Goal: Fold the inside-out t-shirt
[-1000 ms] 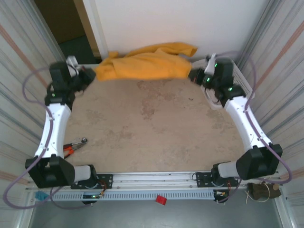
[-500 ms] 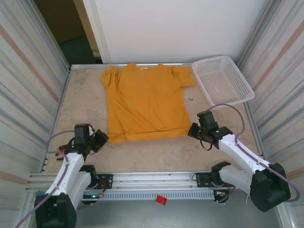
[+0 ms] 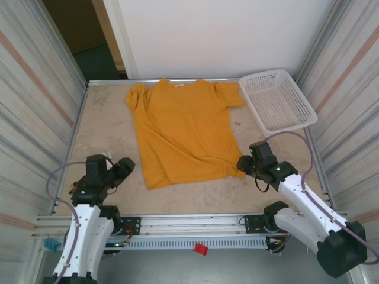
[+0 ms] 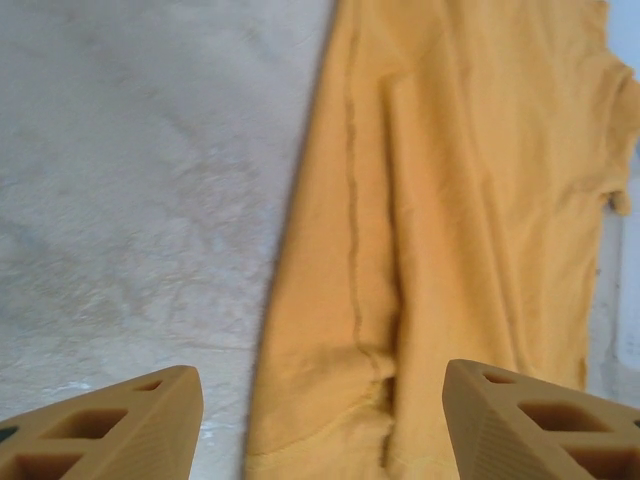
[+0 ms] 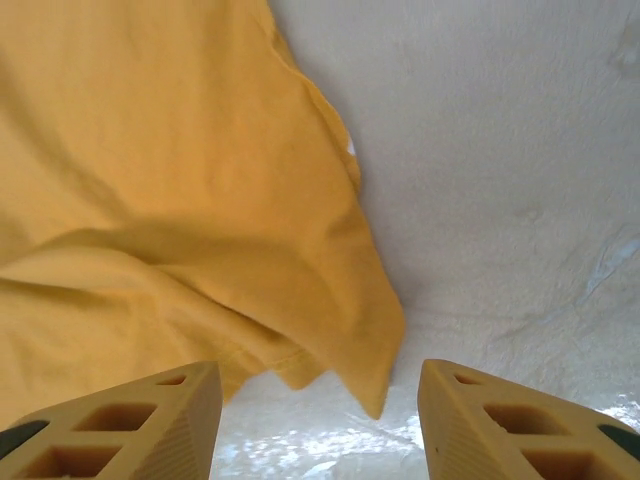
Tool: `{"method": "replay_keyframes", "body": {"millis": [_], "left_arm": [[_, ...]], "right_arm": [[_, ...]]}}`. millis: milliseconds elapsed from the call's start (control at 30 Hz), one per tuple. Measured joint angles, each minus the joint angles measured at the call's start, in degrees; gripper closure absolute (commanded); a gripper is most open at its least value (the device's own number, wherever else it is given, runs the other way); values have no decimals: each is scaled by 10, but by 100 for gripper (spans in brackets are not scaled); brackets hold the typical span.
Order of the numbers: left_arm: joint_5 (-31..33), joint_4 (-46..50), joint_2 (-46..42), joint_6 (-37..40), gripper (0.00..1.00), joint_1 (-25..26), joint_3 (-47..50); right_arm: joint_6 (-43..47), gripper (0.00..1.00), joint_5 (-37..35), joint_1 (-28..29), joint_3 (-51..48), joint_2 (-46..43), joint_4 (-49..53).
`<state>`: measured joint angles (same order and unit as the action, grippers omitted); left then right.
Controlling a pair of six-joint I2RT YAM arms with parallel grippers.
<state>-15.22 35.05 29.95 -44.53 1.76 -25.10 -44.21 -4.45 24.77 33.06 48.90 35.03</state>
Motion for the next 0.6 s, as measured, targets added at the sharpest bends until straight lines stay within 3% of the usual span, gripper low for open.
{"method": "replay_keyframes", "body": {"millis": [100,300,400,500,600], "left_arm": [[20,3,59,21,35,63,-48],[128,-5,262,67,36,315,-139],[179,-16,384,105,39,406,-193],[217,-23,481,148,43,477,-238],[233,-23,537,167,47,509,-258]], "right_arm": [[-2,44,0,5,34,4,2],[-2,42,24,26,51,81,-33],[-2,42,33,39,51,124,-53],[-2,41,43,48,51,149,-71],[-3,41,45,49,51,156,-84]]}}
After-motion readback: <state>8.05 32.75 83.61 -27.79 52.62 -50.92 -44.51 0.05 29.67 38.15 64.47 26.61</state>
